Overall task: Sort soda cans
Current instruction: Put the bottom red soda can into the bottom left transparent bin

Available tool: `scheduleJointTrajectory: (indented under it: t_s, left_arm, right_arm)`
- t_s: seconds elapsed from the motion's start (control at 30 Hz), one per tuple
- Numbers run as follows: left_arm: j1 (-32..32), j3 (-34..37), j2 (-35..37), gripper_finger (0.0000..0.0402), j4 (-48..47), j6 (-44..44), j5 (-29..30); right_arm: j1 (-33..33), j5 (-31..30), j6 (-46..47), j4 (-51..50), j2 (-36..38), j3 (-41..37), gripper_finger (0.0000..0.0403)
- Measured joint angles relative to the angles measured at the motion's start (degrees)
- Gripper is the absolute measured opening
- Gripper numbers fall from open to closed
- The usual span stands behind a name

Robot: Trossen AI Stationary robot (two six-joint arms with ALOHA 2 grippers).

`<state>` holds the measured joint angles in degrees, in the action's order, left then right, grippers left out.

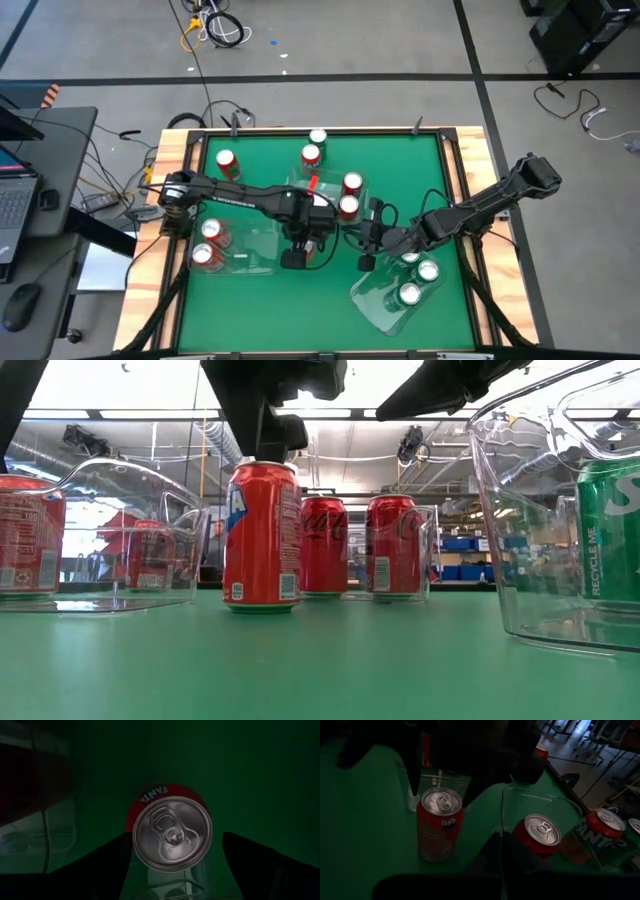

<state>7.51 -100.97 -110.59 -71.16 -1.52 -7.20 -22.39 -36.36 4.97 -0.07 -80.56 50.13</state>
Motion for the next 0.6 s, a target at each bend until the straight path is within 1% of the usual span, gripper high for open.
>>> scheduleJointTrajectory:
  t_s: [0.2, 0.6]
  left_arm:
    - [0.0, 0.0, -0.6, 0.0315, 1.2, 0.0, -3.2]
    - [0.0, 0.0, -1.7, 0.0315, 1.5, 1.1, -3.8]
  right_arm:
    - [0.0, 0.0, 0.0, 0.0, 0.0, 0.0, 0.0]
    - [0.0, 0.0, 0.0, -0.6, -0.1, 0.0, 0.0]
